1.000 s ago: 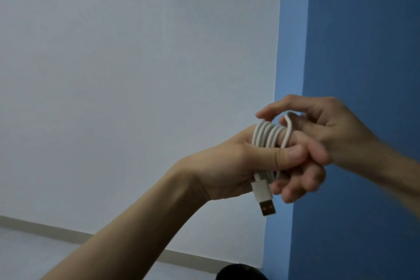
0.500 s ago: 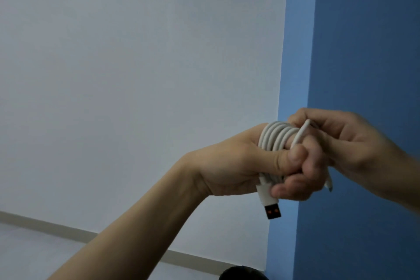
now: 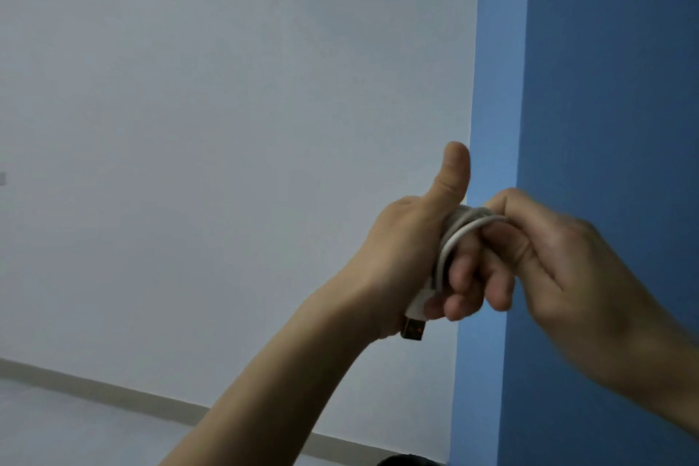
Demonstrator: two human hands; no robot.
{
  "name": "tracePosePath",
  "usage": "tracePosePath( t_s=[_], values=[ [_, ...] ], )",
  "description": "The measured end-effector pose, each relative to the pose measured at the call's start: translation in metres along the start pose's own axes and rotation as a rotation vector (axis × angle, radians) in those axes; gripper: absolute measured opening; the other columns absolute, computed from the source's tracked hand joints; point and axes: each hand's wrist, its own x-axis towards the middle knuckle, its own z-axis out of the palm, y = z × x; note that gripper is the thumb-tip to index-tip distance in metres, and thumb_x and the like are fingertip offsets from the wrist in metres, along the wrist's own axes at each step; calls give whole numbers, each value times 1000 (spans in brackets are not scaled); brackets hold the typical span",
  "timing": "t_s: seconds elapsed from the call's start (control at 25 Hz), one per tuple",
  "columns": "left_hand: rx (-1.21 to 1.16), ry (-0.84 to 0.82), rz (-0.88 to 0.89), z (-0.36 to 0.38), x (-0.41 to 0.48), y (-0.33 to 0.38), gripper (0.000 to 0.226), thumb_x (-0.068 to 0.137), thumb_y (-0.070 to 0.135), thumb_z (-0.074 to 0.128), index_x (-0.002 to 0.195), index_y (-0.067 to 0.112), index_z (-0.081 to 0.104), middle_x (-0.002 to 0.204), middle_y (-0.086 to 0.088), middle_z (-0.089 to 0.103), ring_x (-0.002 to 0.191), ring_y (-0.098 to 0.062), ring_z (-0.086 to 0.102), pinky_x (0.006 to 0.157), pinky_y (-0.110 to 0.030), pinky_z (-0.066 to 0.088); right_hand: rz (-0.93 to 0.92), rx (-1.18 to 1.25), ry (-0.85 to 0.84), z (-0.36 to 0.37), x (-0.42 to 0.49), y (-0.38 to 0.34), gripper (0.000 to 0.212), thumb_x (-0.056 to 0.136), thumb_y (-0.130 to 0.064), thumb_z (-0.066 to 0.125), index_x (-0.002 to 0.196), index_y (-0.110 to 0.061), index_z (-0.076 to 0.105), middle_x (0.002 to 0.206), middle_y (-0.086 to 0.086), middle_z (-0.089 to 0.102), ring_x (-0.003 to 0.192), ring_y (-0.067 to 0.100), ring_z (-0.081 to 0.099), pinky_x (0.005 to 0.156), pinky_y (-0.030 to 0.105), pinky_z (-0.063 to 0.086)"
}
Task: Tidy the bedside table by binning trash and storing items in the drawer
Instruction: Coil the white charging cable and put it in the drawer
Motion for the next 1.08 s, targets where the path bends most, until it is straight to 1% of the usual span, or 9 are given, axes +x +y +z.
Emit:
tracePosePath(
  t_s=[0.2, 0.36, 0.44, 0.56, 0.68, 0.84, 0.92, 1.0, 1.08],
  values=[
    [125, 459, 60, -6, 3, -4, 74, 91, 55, 40, 31, 10, 43, 28, -3, 38, 20, -13, 27, 32, -11, 20, -21, -234, 17, 6, -1, -3, 26, 82, -49, 28, 68, -33, 44, 72, -21, 54, 58, -2, 49, 50, 7, 37],
    [120, 439, 56, -4, 9, -3, 68, 93, 45, 47, 35, 10, 40, 28, 0, 35, 21, -11, 25, 34, -10, 19, 31, -58, -88, -4, 5, -2, 45, 75, -60, 38, 73, -21, 60, 63, -1, 52, 50, 4, 42, 46, 8, 33],
    [151, 428, 35, -3, 13, -1, 66, 93, 43, 47, 36, 10, 39, 28, 0, 36, 21, -11, 25, 34, -10, 21, 20, -2, -87, -6, 5, -1, 56, 74, -72, 36, 73, -22, 62, 56, -8, 51, 50, 2, 42, 48, 7, 33],
    [120, 406, 37, 1, 14, 2, 65, 95, 42, 45, 38, 11, 39, 33, -3, 37, 22, -10, 25, 34, -11, 21, -36, 18, 27, -1, 5, -3, 39, 87, -55, 39, 63, -31, 59, 49, -22, 52, 46, -3, 46, 47, 1, 32],
    [164, 467, 55, 0, 15, 4, 63, 95, 40, 45, 41, 9, 39, 31, -2, 37, 21, -10, 26, 33, -9, 21, -26, 153, 30, 2, 8, -6, 33, 89, -40, 46, 63, -26, 59, 47, -24, 55, 47, -6, 52, 48, -2, 34],
    [274, 522, 68, -3, 18, 3, 67, 96, 37, 45, 35, 12, 37, 26, 2, 37, 20, -9, 28, 29, -10, 22, 26, 82, -16, 1, 15, -3, 48, 77, -69, 43, 65, -28, 66, 53, -7, 58, 44, 5, 44, 43, 12, 32],
    [247, 482, 98, 1, 16, 3, 67, 97, 38, 43, 34, 13, 38, 28, 2, 39, 21, -8, 31, 29, -11, 24, 4, 17, 35, 1, 17, -3, 44, 83, -57, 46, 61, -23, 62, 52, -13, 58, 45, 4, 47, 45, 9, 34],
    [237, 430, 147, -1, 14, 2, 62, 98, 37, 40, 42, 11, 50, 36, -1, 49, 26, -10, 40, 31, -10, 27, -44, 7, 113, 0, 17, -3, 39, 90, -43, 45, 58, -22, 54, 46, -18, 53, 41, 0, 47, 44, 3, 32],
    [214, 370, 180, -15, 10, 4, 49, 98, 32, 40, 62, 9, 64, 60, -9, 63, 46, -13, 53, 37, -11, 36, -45, 49, 195, -4, 18, -1, 51, 90, -50, 42, 59, -10, 50, 44, -6, 45, 37, 6, 36, 39, 9, 27]
  ],
)
